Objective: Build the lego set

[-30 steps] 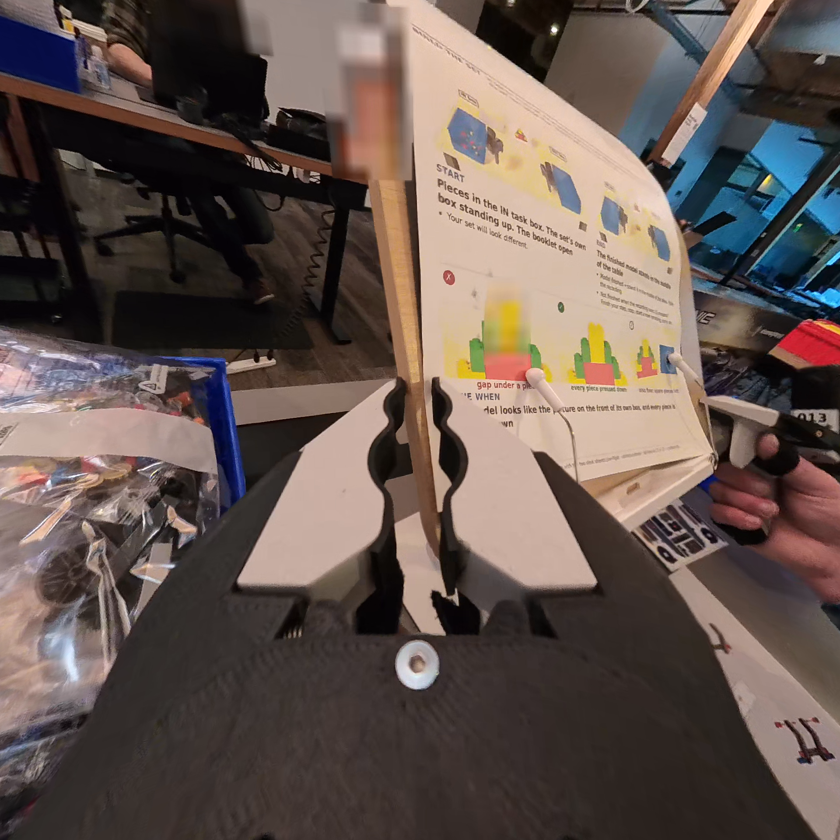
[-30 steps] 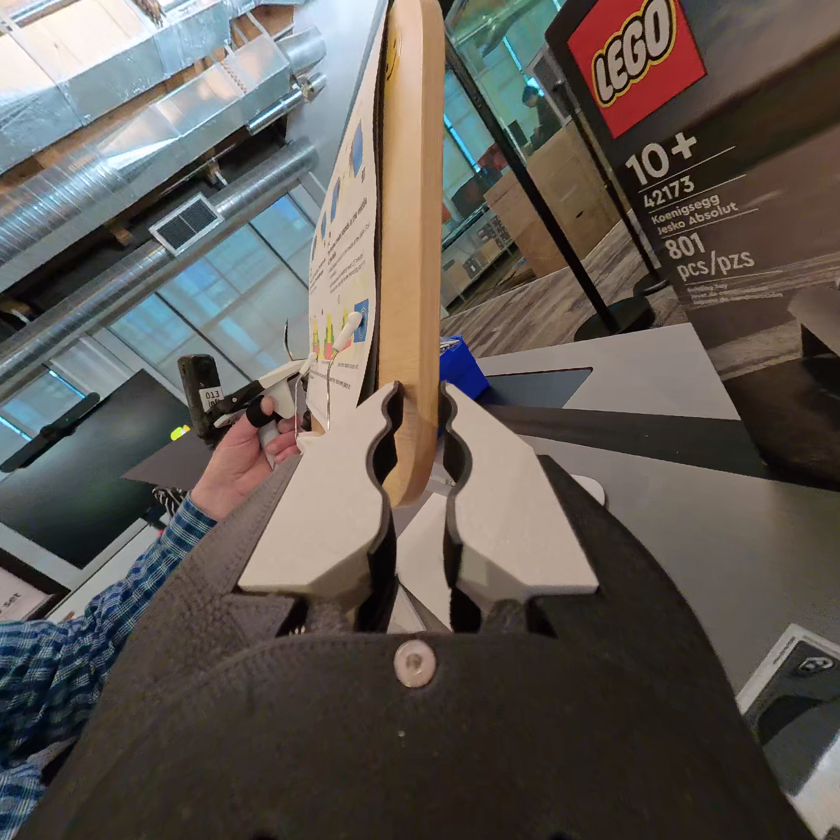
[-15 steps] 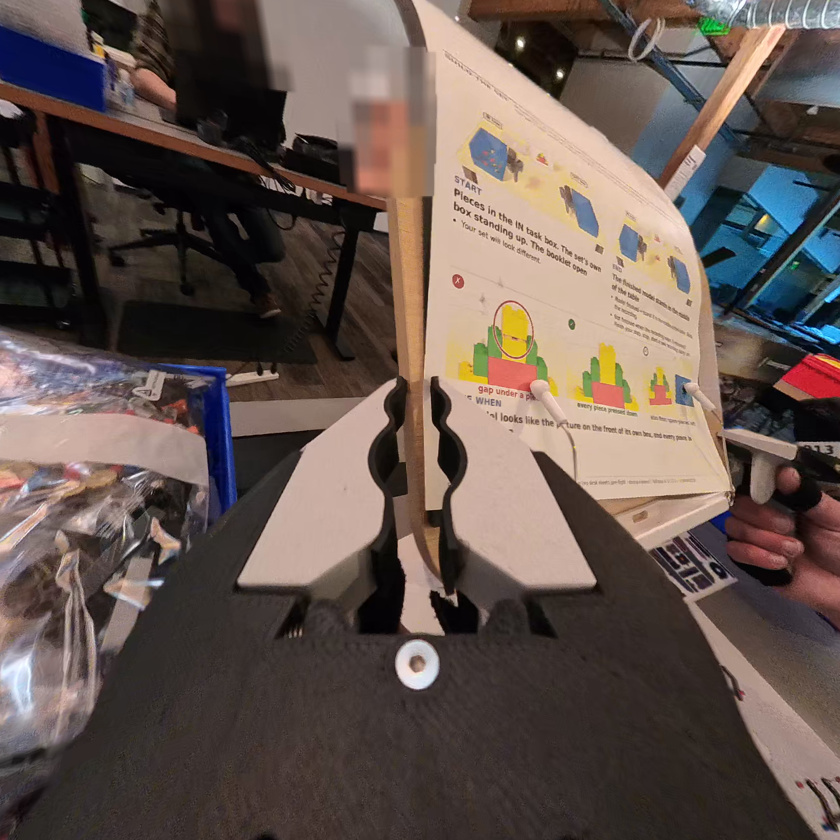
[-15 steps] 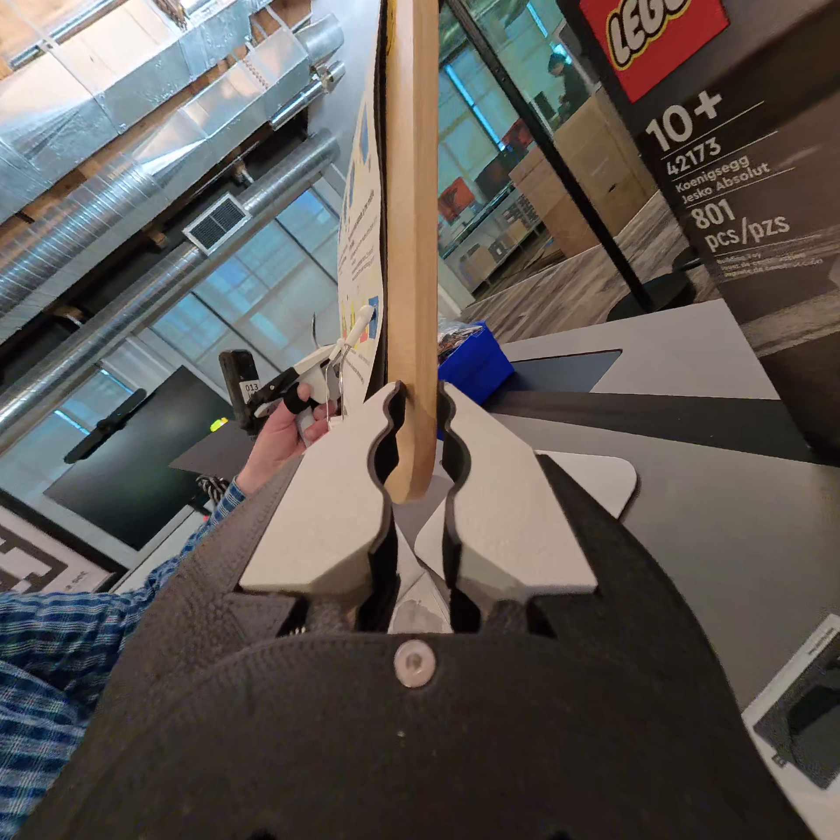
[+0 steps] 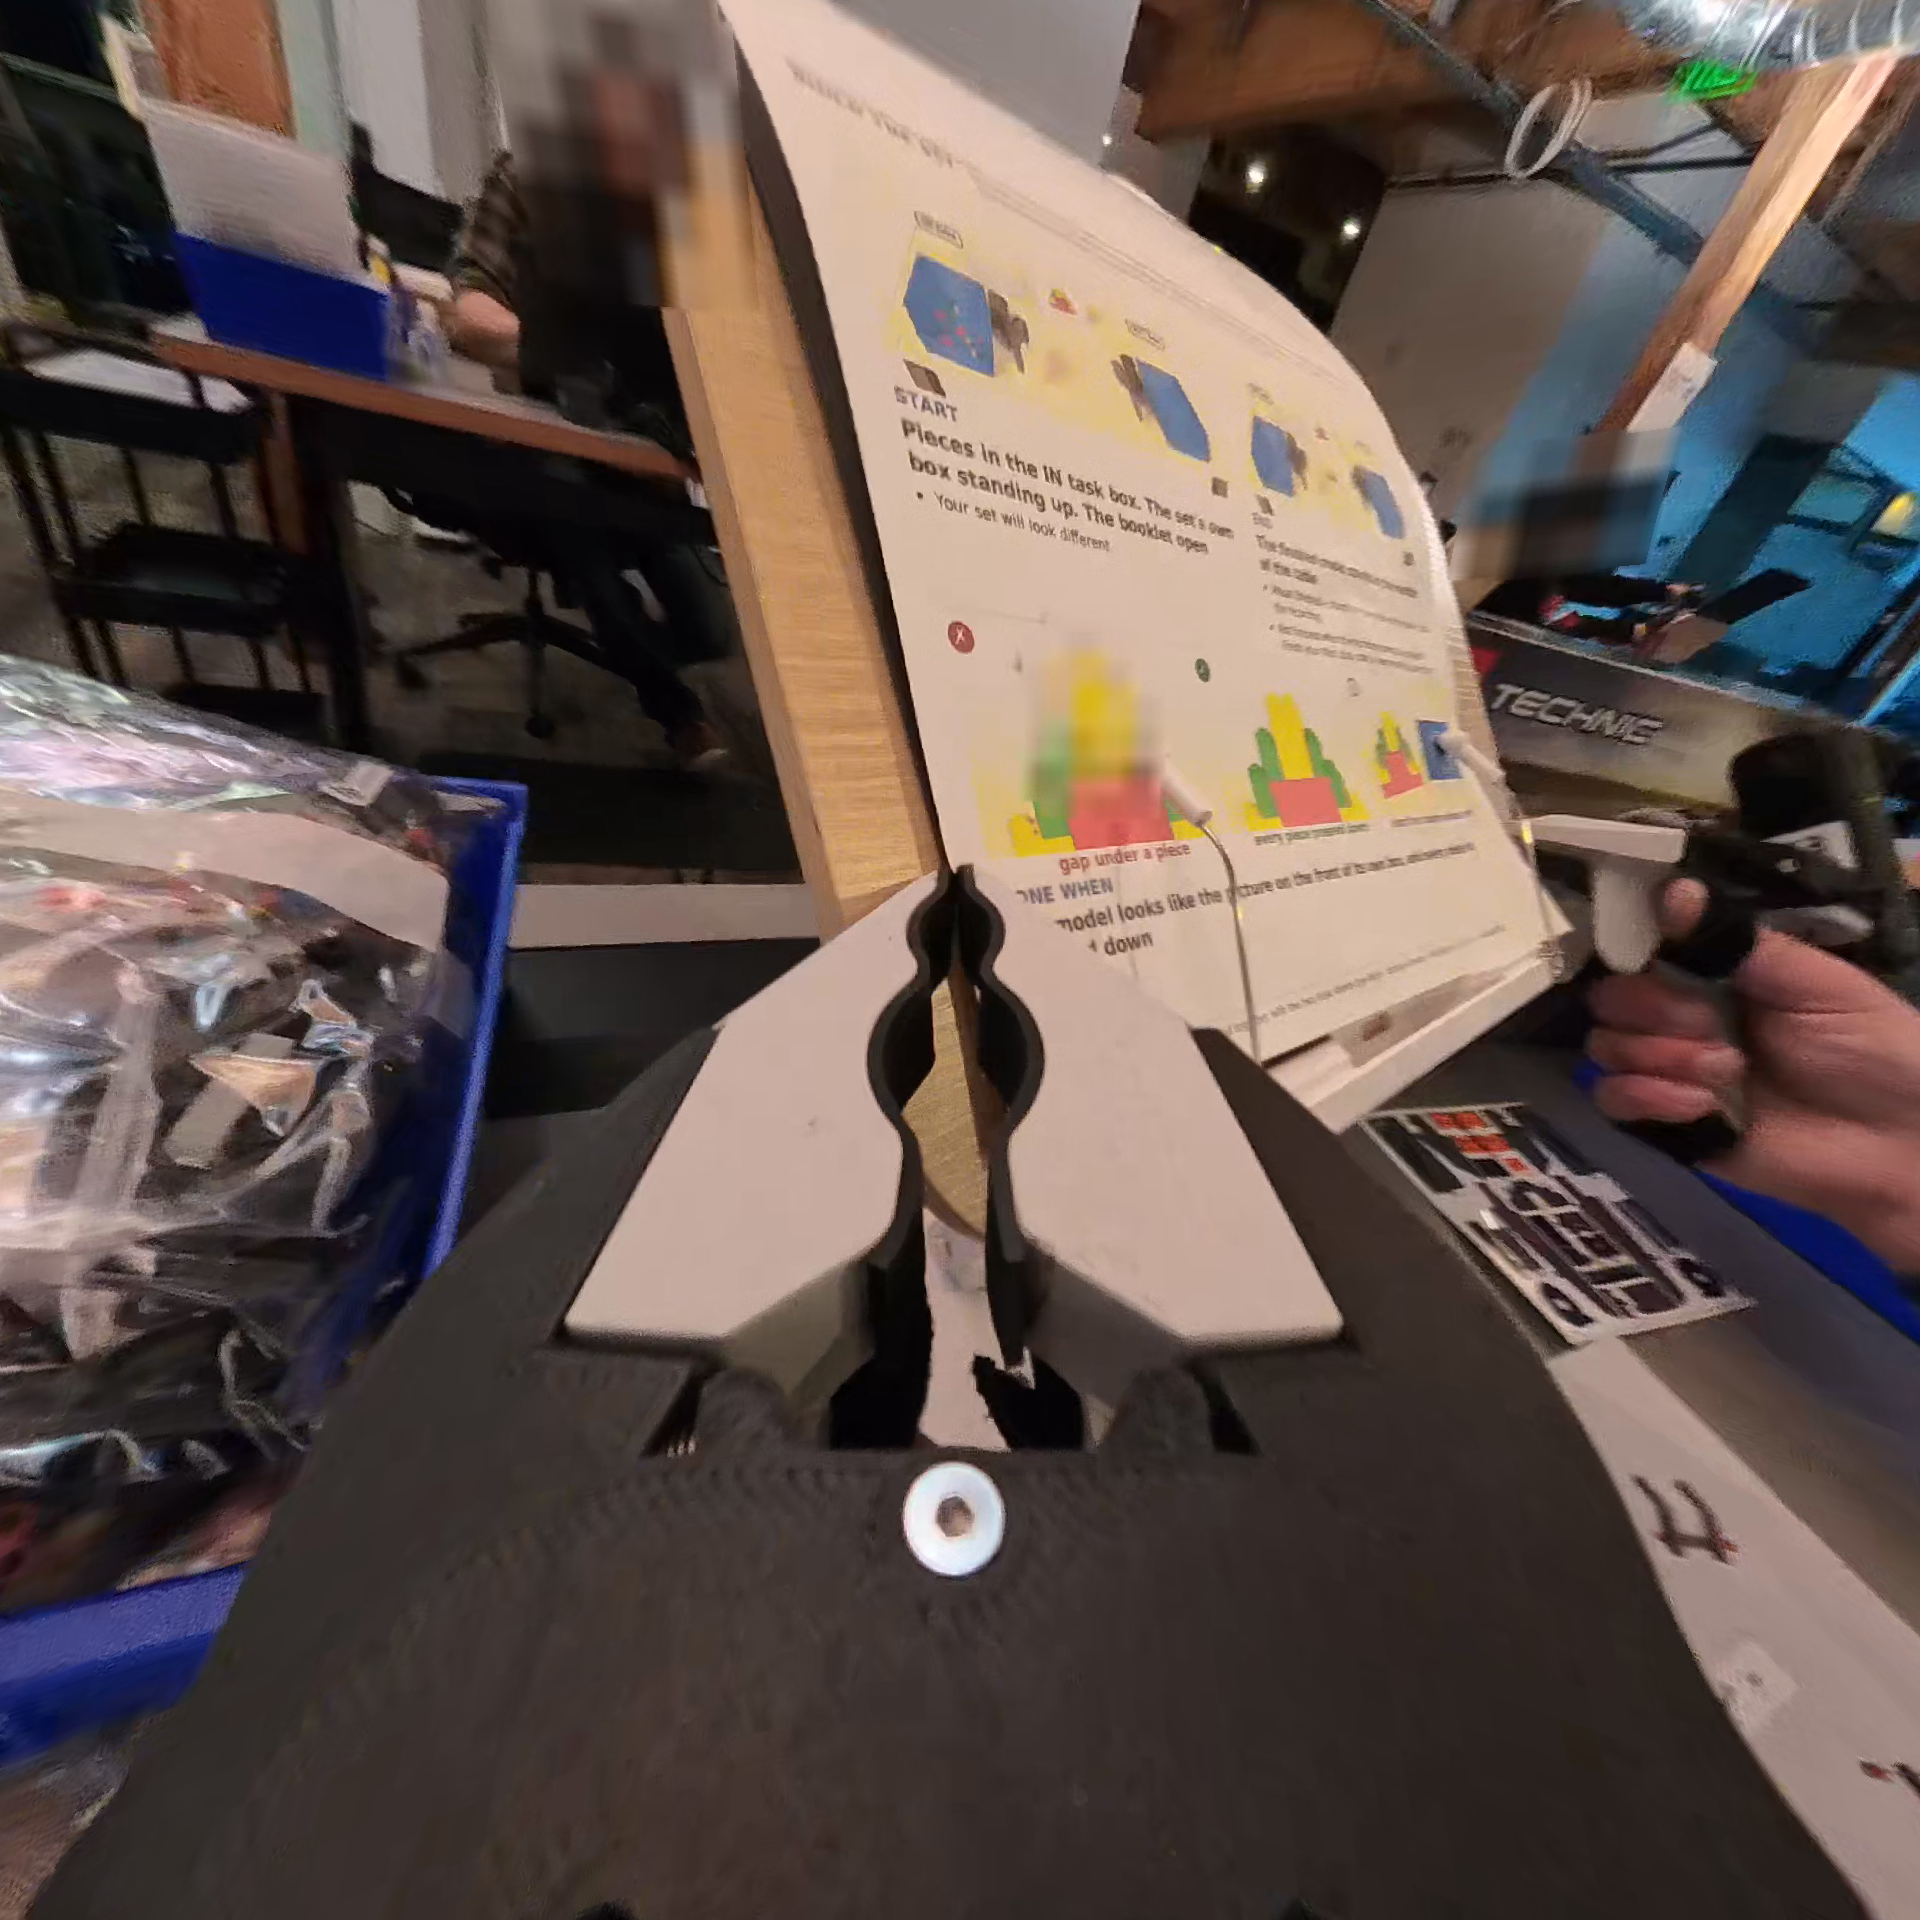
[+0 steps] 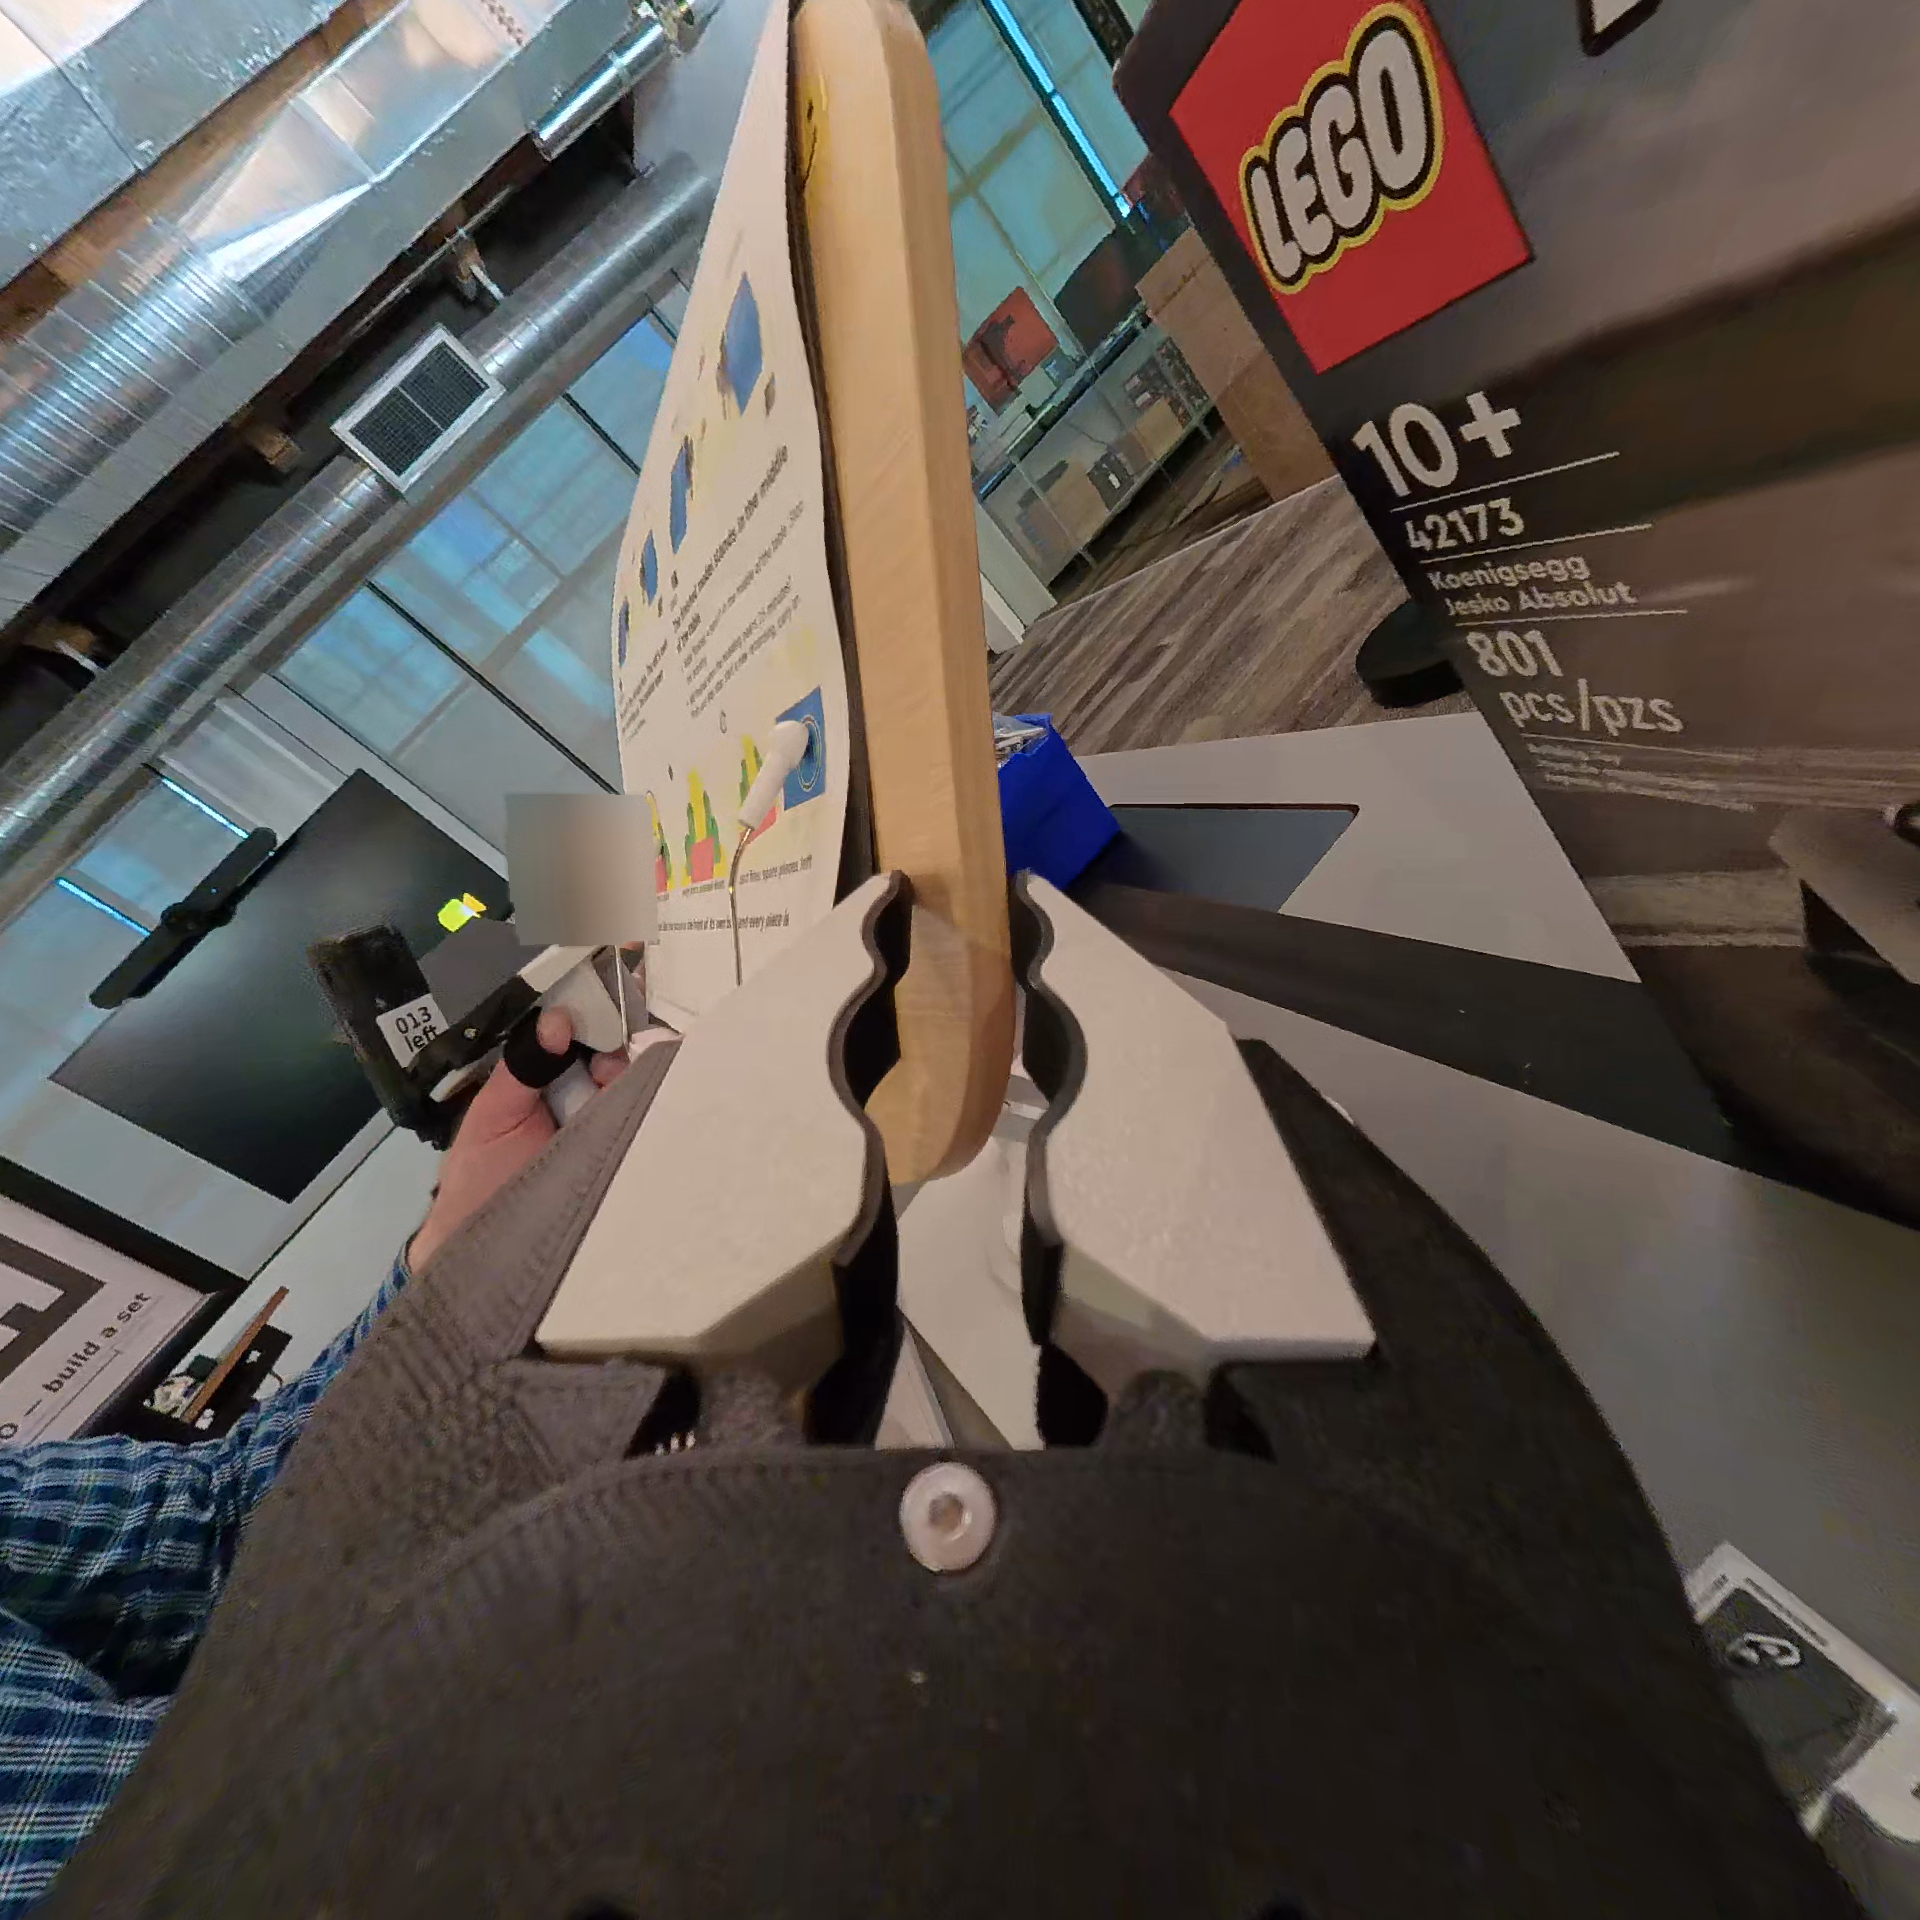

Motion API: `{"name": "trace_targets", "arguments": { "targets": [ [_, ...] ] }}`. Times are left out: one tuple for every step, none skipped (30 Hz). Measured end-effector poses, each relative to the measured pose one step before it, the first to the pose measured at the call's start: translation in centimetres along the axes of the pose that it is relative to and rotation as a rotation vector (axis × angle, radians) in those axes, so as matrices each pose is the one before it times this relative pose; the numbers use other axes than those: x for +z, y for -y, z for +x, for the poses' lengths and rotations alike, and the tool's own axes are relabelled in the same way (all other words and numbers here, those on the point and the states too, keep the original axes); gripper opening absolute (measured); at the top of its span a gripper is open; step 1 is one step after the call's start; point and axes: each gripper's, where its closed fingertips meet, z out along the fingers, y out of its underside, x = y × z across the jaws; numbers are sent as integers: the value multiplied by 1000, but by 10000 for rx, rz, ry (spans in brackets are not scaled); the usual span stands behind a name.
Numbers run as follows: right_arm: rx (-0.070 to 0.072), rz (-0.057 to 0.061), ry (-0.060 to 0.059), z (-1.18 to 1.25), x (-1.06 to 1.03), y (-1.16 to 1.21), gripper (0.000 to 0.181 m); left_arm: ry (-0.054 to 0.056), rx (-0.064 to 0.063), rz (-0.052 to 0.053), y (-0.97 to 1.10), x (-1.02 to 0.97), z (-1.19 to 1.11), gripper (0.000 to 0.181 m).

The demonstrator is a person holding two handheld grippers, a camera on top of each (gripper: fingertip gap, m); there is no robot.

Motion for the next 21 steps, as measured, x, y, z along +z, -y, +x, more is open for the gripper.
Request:
{"name": "trace_targets", "arguments": {
  "targets": [
    [9, 16, -55, -17, -196, 74, 17, 238, 179, 128, 302, -43, -283, 2],
    [-6, 165, 2, -94, -275, 206, 18, 71, -132, 307, 722, -231, -439, 5],
    [-32, 84, 20, -71, -272, 93, 19, -140, -252, 97, 522, -206, -318, 7],
    [-46, 7, 38, -70, -244, 12, 21, -315, -192, -150, 144, -124, -9, 12],
    [12, 2, -7, 59, -211, 4, 25, -125, -190, -193, -68, -155, -188, 17],
    [19, -1, -54, 186, -145, -14, 30, 14, -182, -156, -246, -206, -326, 22],
    [-1, -43, -8, 123, -65, -92, 32, -113, -105, -124, -445, -161, 40, 27],
    [0, -49, 137, -95, 57, -164, 29, -151, -77, -313, -879, 91, 284, 31],
    [43, -118, 153, -113, 194, -297, 28, -50, -88, -337, -961, 289, 182, 36],
    [82, -189, 269, -298, 297, -431, 26, -218, -260, -96, -575, 341, 337, 41],
    [52, -115, 139, -167, 290, -337, 28, -372, -644, 32, -283, 378, 347, 41],
    [-20, 7, -1, 16, 145, -125, 29, -281, -713, -23, -221, 318, 5, 39],
    [114, 34, 65, -6, -2, -28, 28, -148, -475, -40, -186, 258, -152, 33],
    [150, 64, 104, 43, -66, 8, 25, -123, -180, 105, 48, 149, -61, 32],
    [158, 79, 133, 78, -39, -16, 22, -157, -196, 71, 2, 121, 4, 31],
    [103, 45, 165, 4, 20, -39, 21, -356, -367, -62, -176, 218, 222, 30],
    [170, -103, 273, -175, 197, -239, 23, -383, -450, -101, -305, 302, 258, 30],
    [169, -103, 373, -385, 389, -236, 31, -157, -135, 121, 17, 144, 28, 30],
    [45, -107, 150, -126, 460, -232, 31, -125, 12, 86, 75, -40, -23, 27],
    [-47, -19, -28, 113, 379, -114, 24, -183, -103, 75, 64, -43, -34, 27],
    [-3, 106, 10, 225, 116, 84, 18, -184, -232, 56, 64, -4, -48, 26]
  ]
}}
